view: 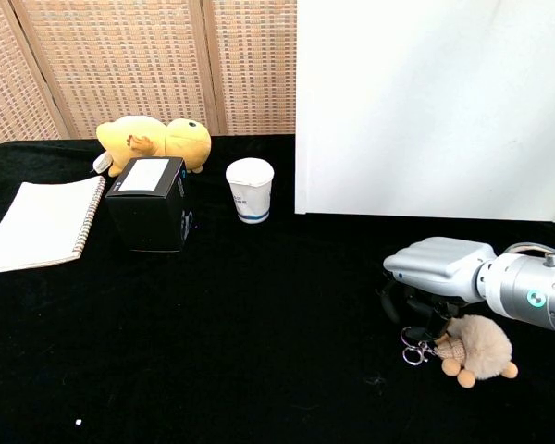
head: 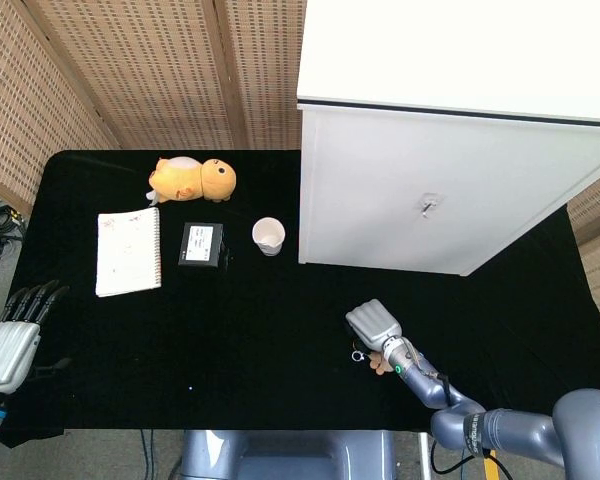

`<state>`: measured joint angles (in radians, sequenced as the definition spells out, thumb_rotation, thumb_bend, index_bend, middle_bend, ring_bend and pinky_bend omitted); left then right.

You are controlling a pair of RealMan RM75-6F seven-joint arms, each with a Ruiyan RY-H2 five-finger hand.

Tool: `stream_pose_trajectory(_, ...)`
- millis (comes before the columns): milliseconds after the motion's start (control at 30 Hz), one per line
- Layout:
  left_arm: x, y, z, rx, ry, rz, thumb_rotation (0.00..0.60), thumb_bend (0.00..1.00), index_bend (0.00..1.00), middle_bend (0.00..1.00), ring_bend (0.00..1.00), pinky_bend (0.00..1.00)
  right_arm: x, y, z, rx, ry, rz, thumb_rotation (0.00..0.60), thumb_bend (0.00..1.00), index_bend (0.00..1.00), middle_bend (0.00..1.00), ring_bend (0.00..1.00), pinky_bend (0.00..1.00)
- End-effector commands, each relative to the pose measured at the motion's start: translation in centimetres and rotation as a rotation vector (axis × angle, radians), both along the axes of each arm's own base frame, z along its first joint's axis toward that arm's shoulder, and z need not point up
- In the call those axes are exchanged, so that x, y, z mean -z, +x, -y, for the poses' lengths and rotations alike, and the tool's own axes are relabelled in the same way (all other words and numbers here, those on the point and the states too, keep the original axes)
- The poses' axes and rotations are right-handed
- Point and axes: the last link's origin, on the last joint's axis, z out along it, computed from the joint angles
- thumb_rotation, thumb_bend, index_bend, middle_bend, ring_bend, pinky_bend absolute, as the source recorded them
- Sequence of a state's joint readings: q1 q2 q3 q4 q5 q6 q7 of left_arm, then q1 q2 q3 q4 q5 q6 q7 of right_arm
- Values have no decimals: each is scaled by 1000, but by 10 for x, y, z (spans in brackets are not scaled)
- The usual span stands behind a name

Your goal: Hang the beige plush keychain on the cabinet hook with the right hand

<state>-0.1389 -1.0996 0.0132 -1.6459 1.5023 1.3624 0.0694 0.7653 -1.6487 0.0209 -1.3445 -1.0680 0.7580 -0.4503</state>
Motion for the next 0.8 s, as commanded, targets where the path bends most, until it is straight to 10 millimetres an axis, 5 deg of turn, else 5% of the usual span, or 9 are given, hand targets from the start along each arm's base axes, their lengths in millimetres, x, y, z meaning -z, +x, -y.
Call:
stream_pose_trajectory(33,0,0,0,0,1,1,600,0,0,0,0,0,2,-1,-1,-1,3,-3,600,518,534,870,808,1000)
stream_pose_trajectory(433,-1,0,0,1,2,5,600,0,0,0,0,0,4,-4,3,-16,-12,-17,600,583,542,873,811,1000)
stream_pose_trajectory(800,-1,0,1,2,1,5,600,0,0,0,0,0,1,-2,1,-19,-4,9,600,652,661,884,818,1000)
